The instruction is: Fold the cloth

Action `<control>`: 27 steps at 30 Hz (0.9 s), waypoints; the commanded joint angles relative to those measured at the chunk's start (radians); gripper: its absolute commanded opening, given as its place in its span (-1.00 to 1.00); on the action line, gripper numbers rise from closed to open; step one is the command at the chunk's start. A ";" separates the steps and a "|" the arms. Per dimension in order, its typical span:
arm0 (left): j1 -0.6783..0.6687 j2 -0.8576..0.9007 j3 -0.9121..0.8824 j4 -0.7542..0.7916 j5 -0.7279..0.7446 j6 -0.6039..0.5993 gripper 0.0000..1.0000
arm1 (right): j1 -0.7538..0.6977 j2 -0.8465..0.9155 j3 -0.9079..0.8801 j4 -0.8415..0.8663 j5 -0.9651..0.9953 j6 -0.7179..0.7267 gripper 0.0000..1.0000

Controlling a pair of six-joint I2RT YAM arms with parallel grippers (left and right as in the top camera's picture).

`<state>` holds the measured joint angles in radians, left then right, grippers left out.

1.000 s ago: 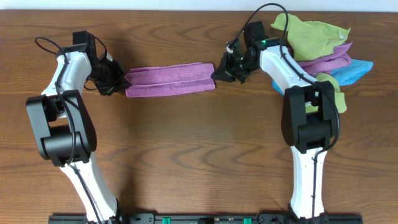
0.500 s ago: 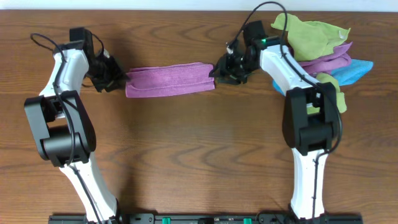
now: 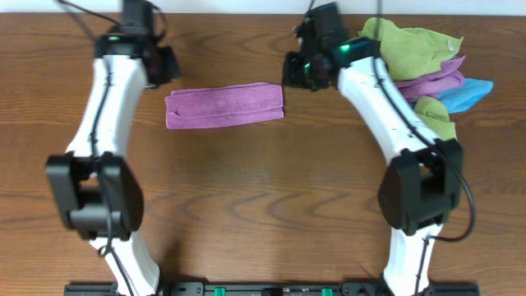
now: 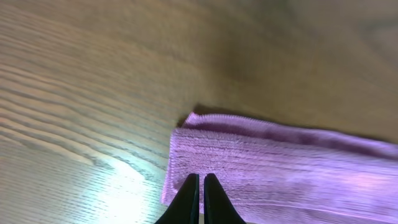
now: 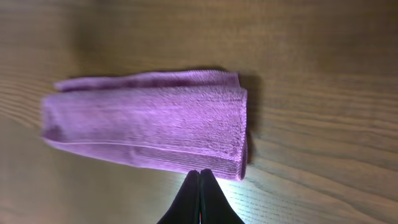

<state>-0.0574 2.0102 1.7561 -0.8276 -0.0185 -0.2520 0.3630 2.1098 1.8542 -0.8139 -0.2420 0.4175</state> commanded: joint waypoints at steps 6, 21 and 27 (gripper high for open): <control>-0.010 0.141 -0.016 -0.002 -0.111 -0.026 -0.88 | -0.032 0.030 -0.003 -0.004 0.096 -0.076 -0.97; -0.015 0.144 -0.083 -0.032 -0.054 -0.117 -0.88 | -0.147 0.030 -0.003 -0.027 0.024 -0.113 -0.97; -0.015 0.144 -0.146 0.001 -0.029 -0.130 -0.88 | -0.148 0.032 -0.003 -0.044 -0.010 -0.143 -0.21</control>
<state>-0.0738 2.1548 1.6306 -0.8322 -0.0586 -0.3626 0.2184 2.1429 1.8530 -0.8543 -0.2150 0.3058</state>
